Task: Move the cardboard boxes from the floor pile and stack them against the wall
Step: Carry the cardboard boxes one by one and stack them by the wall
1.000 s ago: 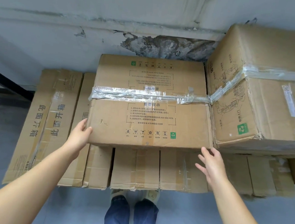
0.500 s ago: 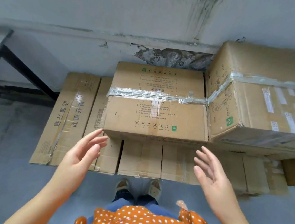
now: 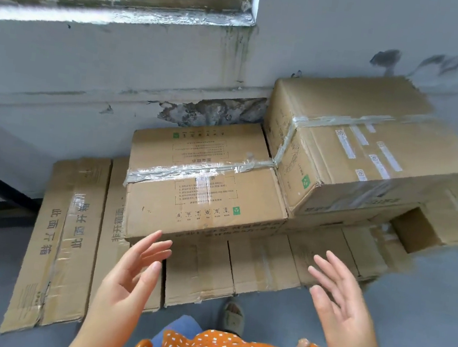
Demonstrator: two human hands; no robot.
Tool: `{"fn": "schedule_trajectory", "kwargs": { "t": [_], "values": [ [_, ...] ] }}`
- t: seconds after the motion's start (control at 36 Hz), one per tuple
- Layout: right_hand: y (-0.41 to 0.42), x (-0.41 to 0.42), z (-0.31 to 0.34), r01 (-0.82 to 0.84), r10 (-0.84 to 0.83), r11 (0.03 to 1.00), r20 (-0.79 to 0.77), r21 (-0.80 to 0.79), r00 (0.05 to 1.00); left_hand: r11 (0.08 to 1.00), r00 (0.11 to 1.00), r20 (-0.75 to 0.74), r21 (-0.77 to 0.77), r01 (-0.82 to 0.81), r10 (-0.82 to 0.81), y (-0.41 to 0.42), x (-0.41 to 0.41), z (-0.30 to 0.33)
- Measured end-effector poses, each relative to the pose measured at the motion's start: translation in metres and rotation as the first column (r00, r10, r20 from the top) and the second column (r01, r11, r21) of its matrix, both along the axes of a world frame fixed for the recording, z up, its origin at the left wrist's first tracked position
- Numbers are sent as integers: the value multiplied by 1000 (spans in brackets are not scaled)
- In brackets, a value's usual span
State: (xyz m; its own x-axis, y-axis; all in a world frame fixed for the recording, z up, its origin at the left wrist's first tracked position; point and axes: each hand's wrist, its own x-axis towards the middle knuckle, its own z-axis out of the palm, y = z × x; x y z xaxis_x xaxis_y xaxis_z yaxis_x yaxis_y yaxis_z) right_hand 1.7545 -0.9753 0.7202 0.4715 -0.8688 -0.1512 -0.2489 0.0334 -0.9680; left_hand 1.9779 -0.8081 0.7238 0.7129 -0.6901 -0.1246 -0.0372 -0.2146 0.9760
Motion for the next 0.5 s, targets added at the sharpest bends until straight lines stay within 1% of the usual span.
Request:
{"fn": "schedule_trajectory", "kwargs": {
  "t": [0.14, 0.22, 0.33, 0.5],
  "values": [
    [37, -9, 1, 186, -186, 983, 52, 4, 981, 985, 985, -3, 18, 170, -170, -2, 9, 7],
    [70, -14, -1, 318, -316, 948, 82, -5, 945, 954, 955, -2, 48, 296, -297, 3, 21, 10],
    [121, -15, -6, 494, -489, 869, 97, -30, 867, 872, 880, -28, 125, 474, -474, 12, 37, 9],
    [200, -14, -12, 687, -683, 726, 89, -27, 725, 751, 757, -49, 105, 652, -651, 17, 29, 17]
  ]
}}
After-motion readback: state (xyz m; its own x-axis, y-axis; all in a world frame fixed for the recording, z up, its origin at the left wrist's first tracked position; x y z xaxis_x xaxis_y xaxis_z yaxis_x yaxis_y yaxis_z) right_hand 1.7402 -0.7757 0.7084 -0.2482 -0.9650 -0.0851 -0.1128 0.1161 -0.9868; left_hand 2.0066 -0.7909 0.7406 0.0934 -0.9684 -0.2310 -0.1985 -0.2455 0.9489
